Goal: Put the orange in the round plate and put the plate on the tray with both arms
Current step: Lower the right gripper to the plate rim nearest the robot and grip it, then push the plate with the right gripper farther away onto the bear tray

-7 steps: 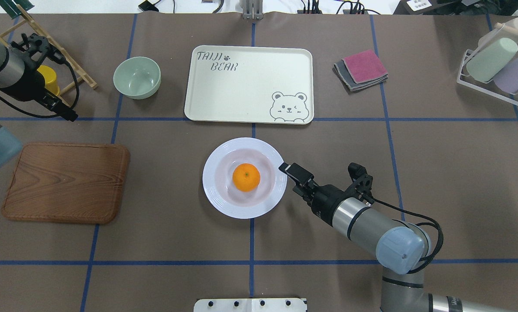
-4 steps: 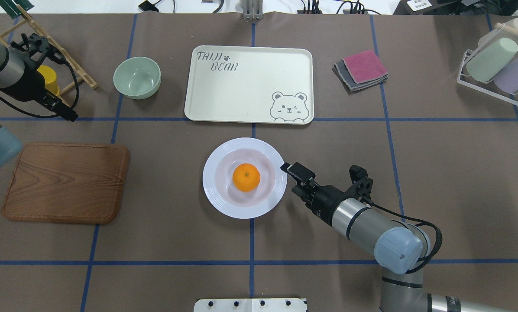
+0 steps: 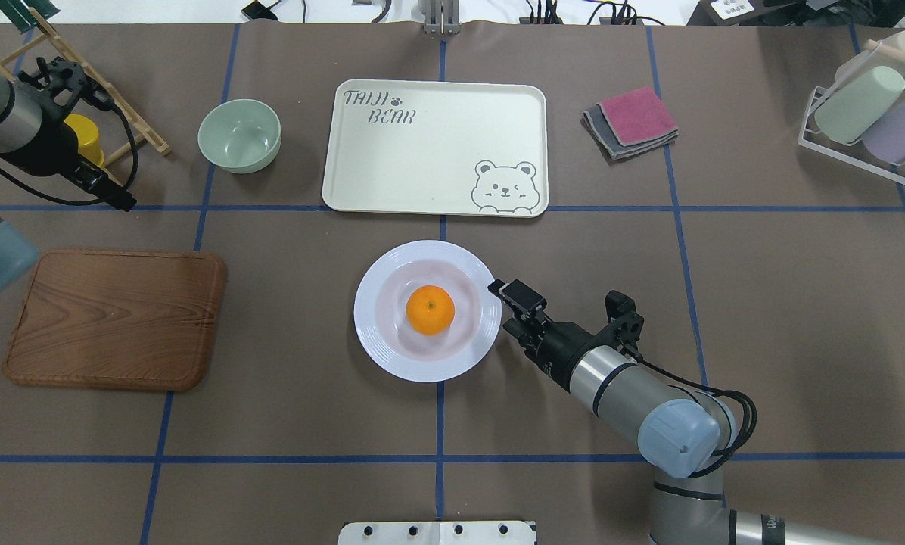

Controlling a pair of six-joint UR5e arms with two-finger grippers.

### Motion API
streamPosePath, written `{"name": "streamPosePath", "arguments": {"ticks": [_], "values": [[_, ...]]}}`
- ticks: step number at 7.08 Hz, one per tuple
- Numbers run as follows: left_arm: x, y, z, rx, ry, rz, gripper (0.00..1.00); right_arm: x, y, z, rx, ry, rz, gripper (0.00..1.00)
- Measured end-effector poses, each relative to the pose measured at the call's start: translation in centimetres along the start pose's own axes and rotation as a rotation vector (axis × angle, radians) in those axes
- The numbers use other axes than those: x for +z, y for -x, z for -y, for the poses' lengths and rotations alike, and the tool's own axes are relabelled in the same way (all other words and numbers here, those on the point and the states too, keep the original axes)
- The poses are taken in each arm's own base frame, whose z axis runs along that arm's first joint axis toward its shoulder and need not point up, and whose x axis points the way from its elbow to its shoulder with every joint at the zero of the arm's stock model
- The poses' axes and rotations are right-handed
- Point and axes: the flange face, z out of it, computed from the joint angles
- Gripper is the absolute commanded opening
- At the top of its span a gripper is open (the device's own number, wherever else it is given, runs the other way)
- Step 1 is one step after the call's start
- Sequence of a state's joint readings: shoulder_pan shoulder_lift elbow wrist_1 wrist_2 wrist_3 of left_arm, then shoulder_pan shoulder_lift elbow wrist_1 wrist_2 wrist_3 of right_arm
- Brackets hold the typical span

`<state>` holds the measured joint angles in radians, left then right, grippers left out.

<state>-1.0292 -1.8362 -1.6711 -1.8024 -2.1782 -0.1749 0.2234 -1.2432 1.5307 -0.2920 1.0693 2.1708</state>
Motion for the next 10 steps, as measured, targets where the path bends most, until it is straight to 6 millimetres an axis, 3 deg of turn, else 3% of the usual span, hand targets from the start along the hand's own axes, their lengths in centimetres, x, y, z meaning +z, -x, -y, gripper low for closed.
{"name": "streamPosePath", "arguments": {"ticks": [1,4,6,7,10], "values": [[0.0,0.0,0.0,0.0,-0.001,0.0,1.0,0.1,-0.2,-0.1,0.002,-0.004,0.008,0.69],[0.0,0.0,-0.1,0.0,0.0,0.0,1.0,0.9,-1.3,-0.9,-0.01,-0.011,0.0,0.51],[0.0,0.0,-0.1,-0.001,0.0,0.0,1.0,0.9,-1.8,-1.4,-0.018,-0.005,-0.007,0.21],[0.0,0.0,-0.1,-0.002,0.0,0.0,1.0,0.8,-1.9,-1.5,-0.02,-0.004,-0.009,0.12],[-0.1,-0.1,0.0,-0.002,-0.001,0.0,1.0,0.8,-2.0,-1.6,-0.021,-0.002,-0.009,0.06]]}}
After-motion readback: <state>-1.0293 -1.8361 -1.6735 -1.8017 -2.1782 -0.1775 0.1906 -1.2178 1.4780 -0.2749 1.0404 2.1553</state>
